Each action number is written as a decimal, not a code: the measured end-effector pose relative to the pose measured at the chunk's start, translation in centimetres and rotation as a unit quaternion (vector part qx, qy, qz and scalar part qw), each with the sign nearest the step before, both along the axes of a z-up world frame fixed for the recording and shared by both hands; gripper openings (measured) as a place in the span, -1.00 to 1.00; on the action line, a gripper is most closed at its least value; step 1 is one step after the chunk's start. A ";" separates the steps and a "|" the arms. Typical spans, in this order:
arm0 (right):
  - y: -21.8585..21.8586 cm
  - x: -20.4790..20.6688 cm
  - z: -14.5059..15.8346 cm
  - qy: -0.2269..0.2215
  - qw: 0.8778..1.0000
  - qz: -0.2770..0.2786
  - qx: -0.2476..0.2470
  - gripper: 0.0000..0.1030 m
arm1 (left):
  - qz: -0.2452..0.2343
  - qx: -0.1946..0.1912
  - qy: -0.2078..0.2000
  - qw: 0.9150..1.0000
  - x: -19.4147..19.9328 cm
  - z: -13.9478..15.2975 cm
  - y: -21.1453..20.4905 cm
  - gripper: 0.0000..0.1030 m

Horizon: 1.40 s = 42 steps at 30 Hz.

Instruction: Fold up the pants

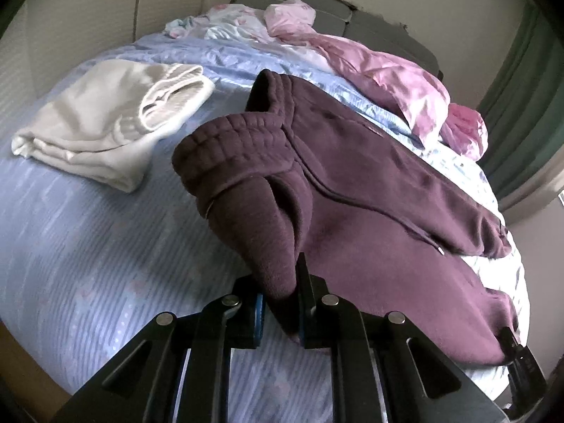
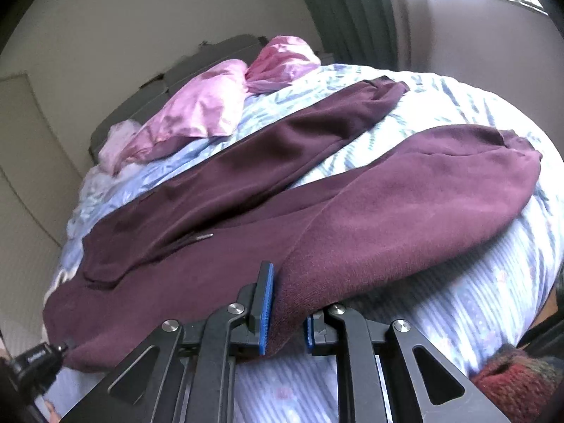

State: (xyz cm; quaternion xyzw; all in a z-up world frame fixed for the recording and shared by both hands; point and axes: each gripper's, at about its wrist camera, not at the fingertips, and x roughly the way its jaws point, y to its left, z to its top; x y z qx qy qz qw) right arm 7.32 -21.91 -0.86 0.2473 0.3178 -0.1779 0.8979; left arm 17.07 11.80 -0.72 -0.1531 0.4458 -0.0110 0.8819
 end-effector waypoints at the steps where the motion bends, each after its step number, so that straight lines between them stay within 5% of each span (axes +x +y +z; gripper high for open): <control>1: 0.1 -0.2 0.2 0.000 1.000 0.003 -0.003 -0.70 | -0.001 0.000 -0.001 1.000 0.0 0.3 0.0 -0.71; 10: -2.1 3.4 4.3 -0.007 1.000 0.017 0.008 -0.70 | -0.007 0.022 -0.042 0.999 4.2 6.5 -2.1 -0.72; 17: -4.2 13.2 8.7 0.019 0.996 0.073 -0.043 -0.71 | -0.017 0.060 -0.033 0.997 13.4 9.5 -5.4 -0.71; 21: -5.8 19.3 8.8 0.052 0.994 0.088 -0.040 -0.71 | -0.014 0.075 -0.018 0.997 19.0 9.6 -7.2 -0.71; 30: -9.0 31.6 5.6 0.112 0.988 0.101 -0.030 -0.71 | -0.005 0.106 0.014 0.994 29.7 6.8 -10.0 -0.70; 42: -7.7 39.6 -0.5 0.167 0.971 0.142 -0.091 -0.71 | -0.019 0.165 0.056 0.985 34.9 0.5 -10.7 -0.48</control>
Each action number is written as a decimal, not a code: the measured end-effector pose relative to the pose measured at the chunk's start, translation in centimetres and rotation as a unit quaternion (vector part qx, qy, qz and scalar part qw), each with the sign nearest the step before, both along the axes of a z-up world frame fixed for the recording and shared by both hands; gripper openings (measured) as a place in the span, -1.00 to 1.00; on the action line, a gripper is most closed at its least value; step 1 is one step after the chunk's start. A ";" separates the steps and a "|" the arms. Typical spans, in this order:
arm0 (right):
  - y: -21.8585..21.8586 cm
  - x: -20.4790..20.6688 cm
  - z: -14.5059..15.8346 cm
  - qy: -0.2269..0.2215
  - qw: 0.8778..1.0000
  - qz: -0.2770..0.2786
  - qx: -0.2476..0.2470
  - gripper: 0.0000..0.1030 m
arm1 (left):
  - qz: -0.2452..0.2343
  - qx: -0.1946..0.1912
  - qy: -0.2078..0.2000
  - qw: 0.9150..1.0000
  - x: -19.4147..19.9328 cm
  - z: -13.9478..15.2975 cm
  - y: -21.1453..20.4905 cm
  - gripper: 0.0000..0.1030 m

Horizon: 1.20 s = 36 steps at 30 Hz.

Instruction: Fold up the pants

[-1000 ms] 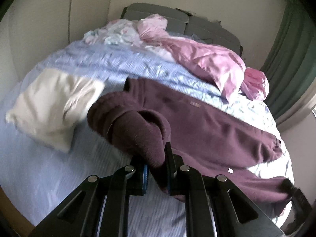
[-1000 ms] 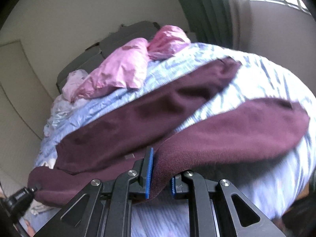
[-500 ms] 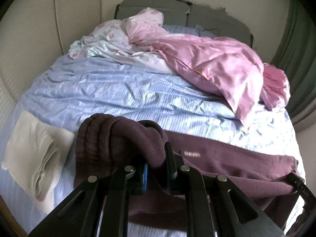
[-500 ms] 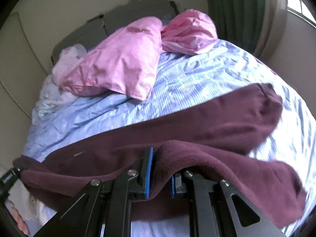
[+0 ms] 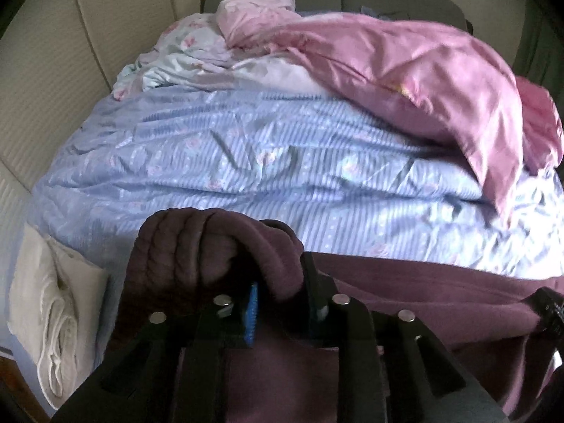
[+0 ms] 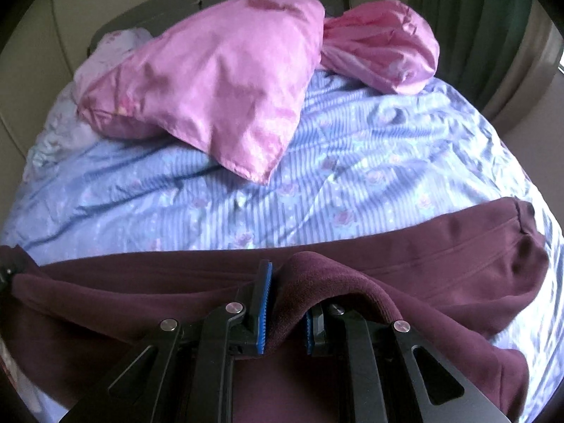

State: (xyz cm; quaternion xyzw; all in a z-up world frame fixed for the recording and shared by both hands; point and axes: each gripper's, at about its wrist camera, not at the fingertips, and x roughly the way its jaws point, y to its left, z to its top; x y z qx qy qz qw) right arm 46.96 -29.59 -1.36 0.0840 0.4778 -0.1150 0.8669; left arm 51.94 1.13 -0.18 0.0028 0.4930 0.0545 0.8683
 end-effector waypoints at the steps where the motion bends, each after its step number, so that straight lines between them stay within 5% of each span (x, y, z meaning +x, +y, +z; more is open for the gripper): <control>1: 0.0 0.1 -0.5 0.004 1.000 -0.001 0.000 -0.71 | -0.004 -0.003 0.002 1.000 0.1 -0.1 0.0 -0.47; 3: 0.2 0.5 -1.3 0.016 1.000 0.005 -0.003 -0.67 | -0.007 -0.023 0.008 1.000 0.2 0.2 0.4 -0.37; 4: 0.3 0.6 -1.5 0.024 1.000 0.007 -0.005 -0.63 | -0.008 -0.038 0.013 0.999 0.2 0.5 0.5 -0.13; 5: 0.5 0.6 -1.5 0.029 1.000 0.010 -0.006 -0.36 | -0.010 -0.058 0.019 0.998 0.2 0.9 0.7 0.26; 8: 1.1 0.6 -0.3 0.011 0.999 0.028 0.037 0.46 | -0.004 -0.107 0.005 0.994 -0.3 3.4 1.3 0.67; 10: 1.6 0.5 0.8 0.001 0.998 0.029 0.059 0.47 | 0.016 -0.113 -0.008 0.993 -0.6 5.3 2.0 0.86; 16: 3.4 -0.5 4.3 -0.006 0.993 0.060 0.102 0.47 | -0.005 -0.047 -0.032 0.998 -3.5 8.7 2.8 0.88; 21: 4.9 -4.0 8.0 -0.028 0.990 0.126 0.057 0.47 | -0.079 -0.003 -0.044 0.996 -9.0 9.7 1.2 0.88; 27: 5.1 -12.6 10.8 -0.042 0.978 0.199 -0.039 0.47 | -0.169 0.023 -0.076 0.982 -18.0 10.6 -2.4 0.88; 36: 2.0 -24.4 10.6 -0.048 0.970 0.216 -0.096 0.47 | -0.255 0.034 -0.111 0.960 -30.3 9.4 -9.4 0.88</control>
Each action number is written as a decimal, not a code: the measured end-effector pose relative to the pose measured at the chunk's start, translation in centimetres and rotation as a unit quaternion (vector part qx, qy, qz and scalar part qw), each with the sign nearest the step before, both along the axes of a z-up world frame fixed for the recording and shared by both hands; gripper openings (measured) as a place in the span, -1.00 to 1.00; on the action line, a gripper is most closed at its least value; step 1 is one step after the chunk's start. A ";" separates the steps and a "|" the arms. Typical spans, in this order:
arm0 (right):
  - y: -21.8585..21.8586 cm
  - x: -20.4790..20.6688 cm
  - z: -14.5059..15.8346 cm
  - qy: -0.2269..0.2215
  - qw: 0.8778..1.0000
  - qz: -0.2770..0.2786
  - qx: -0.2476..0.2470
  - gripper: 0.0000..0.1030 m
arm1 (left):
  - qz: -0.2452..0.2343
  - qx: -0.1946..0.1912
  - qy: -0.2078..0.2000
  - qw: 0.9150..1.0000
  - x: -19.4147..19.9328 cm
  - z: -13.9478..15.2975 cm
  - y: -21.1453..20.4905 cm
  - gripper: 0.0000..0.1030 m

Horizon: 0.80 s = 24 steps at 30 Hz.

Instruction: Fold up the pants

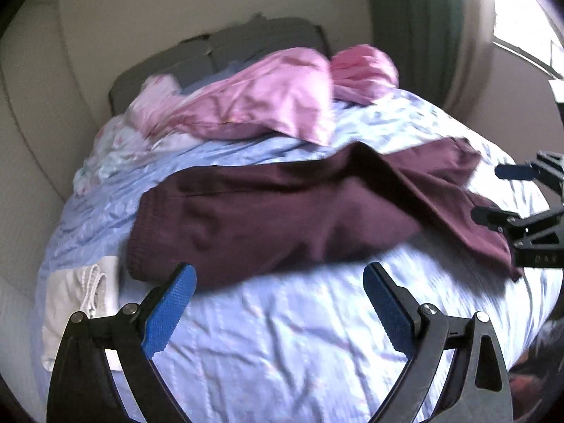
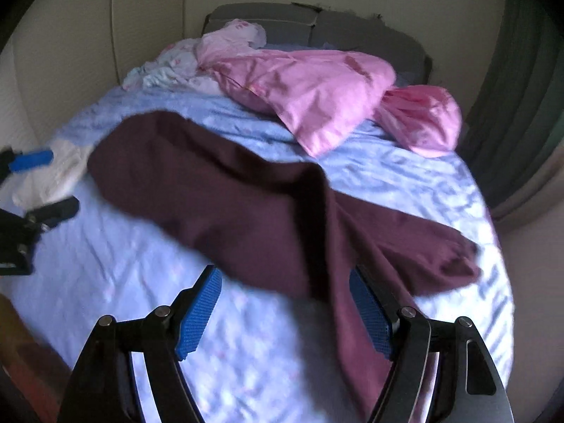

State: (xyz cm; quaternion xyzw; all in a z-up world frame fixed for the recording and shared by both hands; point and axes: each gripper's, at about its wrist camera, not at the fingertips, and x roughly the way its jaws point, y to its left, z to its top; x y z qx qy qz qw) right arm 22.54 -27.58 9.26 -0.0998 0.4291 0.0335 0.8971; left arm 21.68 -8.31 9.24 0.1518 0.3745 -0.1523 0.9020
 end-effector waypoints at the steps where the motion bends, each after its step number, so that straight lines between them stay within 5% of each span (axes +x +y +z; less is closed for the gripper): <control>1: -0.6 -1.1 -0.4 -0.002 1.000 -0.002 -0.008 0.47 | -0.006 0.001 0.000 1.000 -0.9 -0.5 -0.7 0.88; 5: -3.8 -5.9 -3.2 0.007 0.999 -0.030 -0.029 0.47 | -0.051 -0.003 0.022 0.998 -4.2 -3.4 -4.1 0.88; 12: -10.2 -12.1 -7.9 0.020 0.995 -0.095 0.013 0.47 | -0.091 -0.020 0.057 0.994 -6.5 -7.1 -10.1 0.88; 16: -12.3 -13.1 -10.4 0.025 0.993 -0.116 0.014 0.46 | -0.099 -0.027 0.076 0.992 -6.5 -8.5 -12.8 0.88; 24: -12.5 -11.3 -14.8 0.035 0.993 -0.099 -0.061 0.38 | -0.099 -0.007 0.096 0.990 -5.8 -10.8 -15.9 0.88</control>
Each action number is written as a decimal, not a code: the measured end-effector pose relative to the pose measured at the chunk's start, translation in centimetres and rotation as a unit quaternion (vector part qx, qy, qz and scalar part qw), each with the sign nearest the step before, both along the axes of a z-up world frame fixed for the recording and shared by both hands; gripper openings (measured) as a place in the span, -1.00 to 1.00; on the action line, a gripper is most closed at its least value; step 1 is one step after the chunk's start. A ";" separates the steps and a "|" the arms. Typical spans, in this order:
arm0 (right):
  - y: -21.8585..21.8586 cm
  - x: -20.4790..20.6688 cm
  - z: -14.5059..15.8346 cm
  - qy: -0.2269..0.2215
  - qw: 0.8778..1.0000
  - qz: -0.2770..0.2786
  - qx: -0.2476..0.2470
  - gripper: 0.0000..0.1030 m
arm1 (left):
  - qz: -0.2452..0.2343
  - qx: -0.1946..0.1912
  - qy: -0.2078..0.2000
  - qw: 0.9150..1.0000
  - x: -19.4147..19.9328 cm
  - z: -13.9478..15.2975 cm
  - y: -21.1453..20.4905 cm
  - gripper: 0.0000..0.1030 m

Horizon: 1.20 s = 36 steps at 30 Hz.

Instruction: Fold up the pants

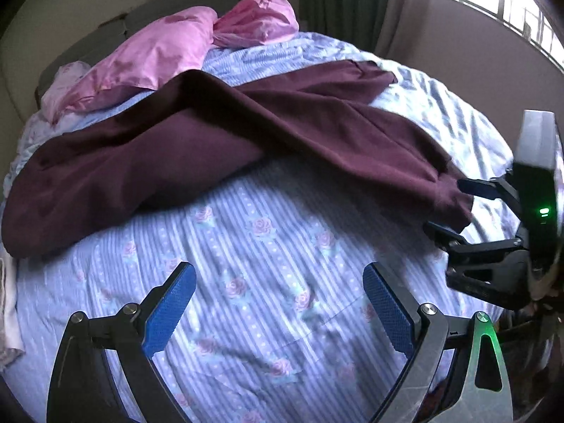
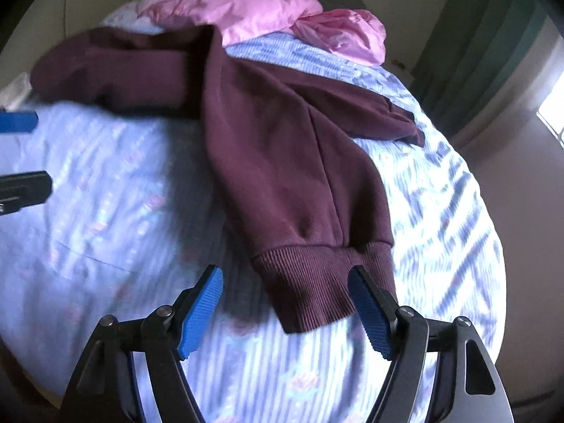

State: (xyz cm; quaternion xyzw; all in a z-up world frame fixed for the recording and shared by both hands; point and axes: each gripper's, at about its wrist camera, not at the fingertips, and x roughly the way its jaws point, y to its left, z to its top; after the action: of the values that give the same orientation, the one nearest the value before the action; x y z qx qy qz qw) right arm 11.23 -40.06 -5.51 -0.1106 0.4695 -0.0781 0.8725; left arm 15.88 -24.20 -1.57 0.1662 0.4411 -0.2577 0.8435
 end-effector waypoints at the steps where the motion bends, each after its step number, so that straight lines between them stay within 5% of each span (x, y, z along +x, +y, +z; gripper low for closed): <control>1: 0.0 0.4 -0.6 0.005 1.000 0.001 -0.007 0.26 | 0.000 0.006 -0.001 1.000 0.2 -0.2 -0.2 0.88; 4: -0.7 1.7 -2.7 0.042 0.999 -0.015 -0.031 -0.45 | 0.000 0.017 -0.005 1.000 0.8 -0.8 -0.4 0.88; 8: -3.1 1.8 -1.2 0.017 0.999 -0.046 0.015 -0.70 | 0.012 0.021 -0.008 1.000 2.7 -0.8 0.4 0.88; 13: -8.7 3.6 6.4 -0.063 0.989 -0.124 0.053 -0.74 | 0.058 -0.011 0.006 0.998 6.5 0.6 1.8 0.88; 20: -14.0 13.3 14.7 -0.104 0.977 -0.182 -0.029 -0.75 | 0.068 -0.007 -0.046 0.997 9.9 3.5 -0.5 0.88; 26: -16.8 21.0 14.5 -0.067 0.971 -0.223 -0.045 -0.75 | 0.092 0.005 -0.081 0.992 14.2 4.7 -2.9 0.88; 36: -22.0 28.3 6.9 -0.018 0.959 -0.280 -0.041 -0.73 | 0.105 0.025 -0.062 0.992 18.5 0.3 -6.9 0.88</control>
State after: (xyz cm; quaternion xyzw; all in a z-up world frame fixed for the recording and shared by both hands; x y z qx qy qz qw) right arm 39.48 -62.10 1.41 -0.0091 0.4623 -0.3400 0.8189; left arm 34.36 -31.12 -1.31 0.1555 0.4091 -0.1460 0.8872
